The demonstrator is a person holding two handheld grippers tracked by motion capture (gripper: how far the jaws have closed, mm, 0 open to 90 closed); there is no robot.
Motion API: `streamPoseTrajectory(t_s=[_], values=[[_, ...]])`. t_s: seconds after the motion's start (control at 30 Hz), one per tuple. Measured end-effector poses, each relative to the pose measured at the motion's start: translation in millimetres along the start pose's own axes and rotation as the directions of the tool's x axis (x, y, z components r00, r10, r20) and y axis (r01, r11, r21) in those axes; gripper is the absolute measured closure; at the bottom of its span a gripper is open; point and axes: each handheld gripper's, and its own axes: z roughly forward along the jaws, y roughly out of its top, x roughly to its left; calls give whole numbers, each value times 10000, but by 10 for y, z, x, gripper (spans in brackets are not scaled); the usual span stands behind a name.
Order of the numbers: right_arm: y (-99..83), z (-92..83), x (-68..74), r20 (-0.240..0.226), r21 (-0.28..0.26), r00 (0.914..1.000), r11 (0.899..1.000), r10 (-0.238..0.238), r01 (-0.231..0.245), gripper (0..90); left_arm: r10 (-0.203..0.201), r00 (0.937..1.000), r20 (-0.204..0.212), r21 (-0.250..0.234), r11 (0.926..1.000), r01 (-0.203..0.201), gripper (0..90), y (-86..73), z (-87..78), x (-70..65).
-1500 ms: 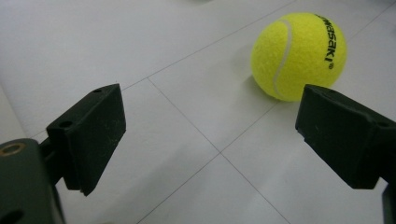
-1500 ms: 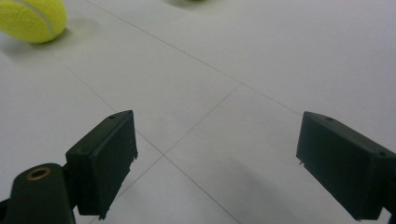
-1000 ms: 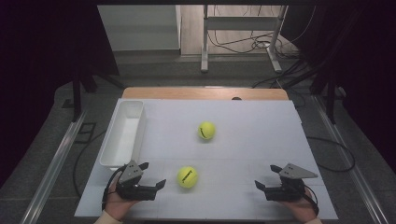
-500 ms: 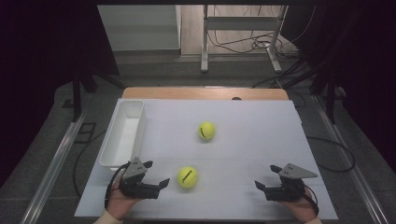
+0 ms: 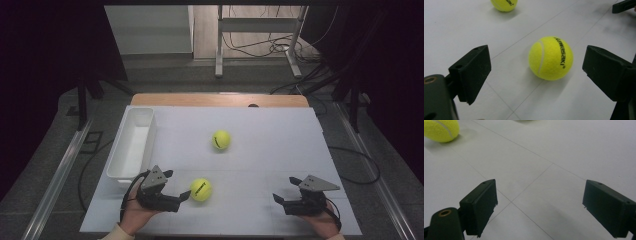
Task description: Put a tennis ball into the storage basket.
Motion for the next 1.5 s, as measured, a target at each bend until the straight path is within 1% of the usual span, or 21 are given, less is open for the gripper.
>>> streamPoseTrajectory(t_s=[0.17, 0.33, 0.57, 0.73, 0.77, 0.97, 1.17, 1.3, 1.4, 1.5], values=[[0, 1, 0, 0, 11, 10000, 10000, -1, 1, 129, -33, 9998, 186, 96, 9999, 31, 91, 25, 43, -19], [-1, 6, 1, -19, 6, 10000, 10000, 2, -2, 129, 72, 9995, 305, 205, 9998, -78, 91, 71, 97, -49], [-1, 5, 0, -17, 42, 10000, 10000, 6, -6, 130, 208, 9988, 448, 469, 9986, -229, 90, 139, 221, -84], [-1, 7, 1, -19, 58, 10000, 10000, 13, -13, 130, 225, 9983, 547, 661, 9975, -261, 85, 169, 303, -101], [-1, 7, 1, -27, 67, 10000, 10000, 20, -19, 129, 256, 9980, 586, 794, 9964, -302, 85, 181, 347, -111], [-3, 8, 0, -7, 82, 10000, 10000, 22, -22, 130, 299, 9978, 598, 1057, 9937, -361, 83, 199, 447, -127], [-7, 18, -4, 5, 123, 10000, 9999, 43, -44, 130, 219, 9980, 595, 1247, 9918, -292, 80, 223, 529, -136], [-8, 19, -3, -7, 133, 10000, 9999, 54, -53, 129, 331, 9972, 674, 1397, 9893, -423, 78, 239, 586, -159], [-8, 17, -6, -5, 132, 10000, 9999, 68, -67, 130, 436, 9969, 653, 1552, 9864, -533, 77, 242, 627, -174], [-10, 18, -8, -14, 148, 10000, 9999, 67, -66, 130, 406, 9974, 594, 1656, 9849, -500, 75, 232, 643, -173]])
